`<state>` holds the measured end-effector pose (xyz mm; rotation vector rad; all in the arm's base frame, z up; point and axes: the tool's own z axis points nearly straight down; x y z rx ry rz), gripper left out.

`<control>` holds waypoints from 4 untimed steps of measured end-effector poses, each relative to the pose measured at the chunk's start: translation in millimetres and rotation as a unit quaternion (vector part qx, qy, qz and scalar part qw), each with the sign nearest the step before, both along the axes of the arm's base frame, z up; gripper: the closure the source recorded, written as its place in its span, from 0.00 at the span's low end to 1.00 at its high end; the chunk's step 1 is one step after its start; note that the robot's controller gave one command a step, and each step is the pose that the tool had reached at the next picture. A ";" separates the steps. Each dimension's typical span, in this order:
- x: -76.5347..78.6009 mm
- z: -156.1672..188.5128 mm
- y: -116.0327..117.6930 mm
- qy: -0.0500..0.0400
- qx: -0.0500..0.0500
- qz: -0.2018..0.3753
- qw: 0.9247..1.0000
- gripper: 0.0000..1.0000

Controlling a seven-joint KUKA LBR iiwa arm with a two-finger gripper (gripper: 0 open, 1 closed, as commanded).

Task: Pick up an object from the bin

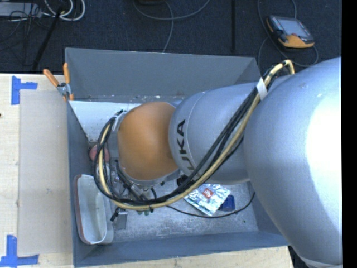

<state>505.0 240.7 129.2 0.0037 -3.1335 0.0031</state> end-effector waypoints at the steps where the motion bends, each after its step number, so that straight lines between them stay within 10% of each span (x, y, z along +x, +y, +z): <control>1: 75.5 -62.5 -6.9 -0.003 -0.006 -0.040 0.999 0.00; 2: 60.6 -28.8 -12.8 -0.004 0.001 0.119 0.993 0.00; 3: 79.3 -26.4 6.6 -0.005 0.003 0.369 0.929 0.00; 4: 86.4 -58.9 3.7 -0.005 0.004 0.439 0.898 0.00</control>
Offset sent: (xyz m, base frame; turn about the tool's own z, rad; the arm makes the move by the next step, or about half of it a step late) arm 0.0727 0.0005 -0.0592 0.0826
